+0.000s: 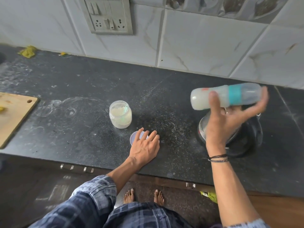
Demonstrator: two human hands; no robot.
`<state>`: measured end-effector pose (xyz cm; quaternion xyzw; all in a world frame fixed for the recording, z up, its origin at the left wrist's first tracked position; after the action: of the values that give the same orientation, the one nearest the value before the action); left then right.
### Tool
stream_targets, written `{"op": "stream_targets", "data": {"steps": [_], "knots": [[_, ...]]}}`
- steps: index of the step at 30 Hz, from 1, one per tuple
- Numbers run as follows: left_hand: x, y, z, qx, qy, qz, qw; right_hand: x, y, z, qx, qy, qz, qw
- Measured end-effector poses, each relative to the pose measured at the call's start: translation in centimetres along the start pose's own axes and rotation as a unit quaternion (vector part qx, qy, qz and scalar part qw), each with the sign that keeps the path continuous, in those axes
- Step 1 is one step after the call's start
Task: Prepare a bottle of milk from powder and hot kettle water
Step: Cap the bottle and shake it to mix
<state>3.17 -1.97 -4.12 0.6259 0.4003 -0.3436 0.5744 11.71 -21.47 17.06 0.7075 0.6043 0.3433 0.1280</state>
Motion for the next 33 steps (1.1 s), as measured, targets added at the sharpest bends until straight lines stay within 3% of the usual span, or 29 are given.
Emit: {"op": "stream_targets", "data": {"steps": [2,4,5,7,9,12,13,16,17,20,21,24,25,28,31,33], "knots": [[0.0,-0.1,0.0,0.004,0.002,-0.002,1.0,0.6,-0.5,1.4,0.059,-0.02,-0.02,0.998],[0.1,-0.1,0.1,0.009,0.002,0.001,1.0,1.6,-1.5,3.0,0.146,-0.062,-0.11,0.981],[0.1,-0.1,0.2,0.009,0.002,0.002,1.0,1.4,-1.4,2.7,0.145,-0.048,-0.109,0.982],[0.2,0.0,0.1,0.001,0.003,0.003,1.0,-0.2,-0.1,1.7,0.091,0.034,-0.016,0.995],[0.3,-0.1,0.0,-0.003,0.003,0.004,1.0,-0.7,0.6,1.9,0.076,0.052,0.019,0.996],[0.4,-0.2,0.1,0.002,-0.004,0.014,1.0,1.3,0.0,3.5,0.171,0.019,-0.088,0.981],[0.4,-0.1,0.1,0.003,-0.005,0.014,1.0,1.1,0.2,3.0,0.165,0.032,-0.079,0.983],[0.5,0.0,0.0,-0.006,0.0,0.007,1.0,-1.3,1.6,3.3,0.135,0.106,0.053,0.984],[0.5,-0.1,0.0,-0.004,0.0,0.003,1.0,-0.6,1.7,3.6,0.156,0.105,0.036,0.982],[0.3,-0.1,0.1,0.004,-0.001,0.005,1.0,1.8,0.3,4.9,0.227,0.052,-0.121,0.965],[0.3,0.0,0.1,0.004,-0.001,0.006,1.0,1.7,0.5,4.5,0.216,0.063,-0.112,0.968],[0.2,0.0,0.1,-0.001,0.002,0.007,1.0,0.1,1.6,4.2,0.184,0.132,0.029,0.974],[0.2,0.0,0.1,0.001,0.0,0.007,1.0,0.7,1.6,4.2,0.196,0.13,0.022,0.972],[0.2,-0.1,0.1,0.004,-0.003,0.011,1.0,2.3,0.4,4.7,0.228,0.063,-0.099,0.967],[0.3,0.1,0.0,-0.006,-0.001,0.011,1.0,-0.2,1.6,4.0,0.194,0.143,0.052,0.969],[0.3,0.0,0.1,-0.001,-0.001,0.01,1.0,-0.2,1.7,4.0,0.2,0.151,0.079,0.965]]}}
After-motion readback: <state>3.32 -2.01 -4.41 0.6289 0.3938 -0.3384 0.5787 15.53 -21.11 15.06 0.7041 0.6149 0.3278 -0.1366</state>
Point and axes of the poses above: each hand's wrist, its own y-axis towards the middle knuckle, its own x-axis out of the palm, z = x × y, the point moved 9 cm from there along y, towards the middle knuckle, and after that the axes turned 13 degrees about y, right-handed, at the moved point
